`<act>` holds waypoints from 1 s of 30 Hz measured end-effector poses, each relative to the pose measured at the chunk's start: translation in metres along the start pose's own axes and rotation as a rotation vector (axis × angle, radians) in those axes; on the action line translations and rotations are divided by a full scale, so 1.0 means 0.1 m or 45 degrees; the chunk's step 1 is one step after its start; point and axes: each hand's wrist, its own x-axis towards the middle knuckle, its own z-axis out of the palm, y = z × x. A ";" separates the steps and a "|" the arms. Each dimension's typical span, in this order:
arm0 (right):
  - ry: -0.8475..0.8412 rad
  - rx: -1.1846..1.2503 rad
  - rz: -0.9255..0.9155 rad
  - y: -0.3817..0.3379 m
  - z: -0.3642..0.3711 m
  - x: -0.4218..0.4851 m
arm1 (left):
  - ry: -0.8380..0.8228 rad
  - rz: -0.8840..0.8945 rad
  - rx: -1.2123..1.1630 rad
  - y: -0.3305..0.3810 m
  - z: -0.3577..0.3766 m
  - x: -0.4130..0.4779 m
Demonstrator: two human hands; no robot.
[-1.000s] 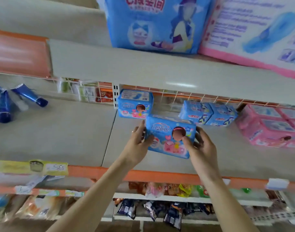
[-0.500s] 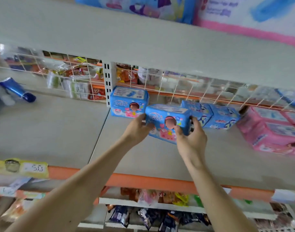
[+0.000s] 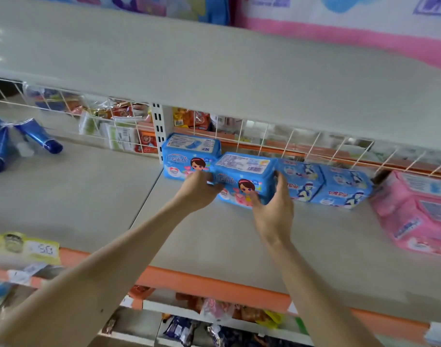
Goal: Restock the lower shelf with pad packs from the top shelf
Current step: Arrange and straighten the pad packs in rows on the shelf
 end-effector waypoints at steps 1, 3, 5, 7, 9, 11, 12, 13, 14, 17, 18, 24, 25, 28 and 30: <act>0.005 0.026 0.025 0.03 0.00 0.01 | 0.006 0.019 -0.010 -0.01 0.01 -0.02; 0.027 0.058 0.056 0.08 0.00 0.01 | -0.003 0.073 -0.026 -0.02 0.04 -0.03; 0.050 0.067 0.072 0.12 0.02 -0.01 | -0.011 0.105 -0.007 -0.03 0.05 -0.02; 0.062 0.087 0.074 0.16 0.06 -0.01 | 0.013 0.109 0.070 -0.03 0.03 0.05; 0.060 0.100 0.082 0.16 0.11 0.01 | 0.044 0.094 0.164 -0.03 0.01 0.13; 0.053 0.106 0.097 0.16 0.15 0.03 | 0.075 0.041 0.209 -0.04 -0.02 0.20; 0.050 0.107 0.094 0.16 0.18 0.04 | 0.097 0.014 0.223 -0.04 -0.03 0.21; 0.048 0.106 0.088 0.16 0.19 0.04 | 0.132 -0.003 0.242 -0.03 -0.05 0.19; 0.047 0.104 0.081 0.15 0.21 0.05 | 0.185 -0.017 0.278 -0.04 -0.08 0.14; 0.026 0.090 0.072 0.18 0.23 0.06 | 0.380 -0.013 0.409 -0.16 -0.24 -0.09; 0.022 0.083 0.074 0.19 0.24 0.06 | 0.449 0.041 0.416 -0.24 -0.31 -0.14; -0.033 0.022 0.046 0.17 0.24 0.11 | 0.497 0.566 0.590 -0.41 -0.66 -0.12; -0.051 0.009 0.050 0.16 0.24 0.14 | 0.446 0.631 0.679 -0.37 -0.64 -0.10; -0.087 0.005 0.054 0.18 0.24 0.21 | 0.270 0.622 0.862 -0.30 -0.47 -0.05; -0.114 0.007 0.035 0.20 0.22 0.24 | 0.227 0.561 0.889 -0.31 -0.37 -0.02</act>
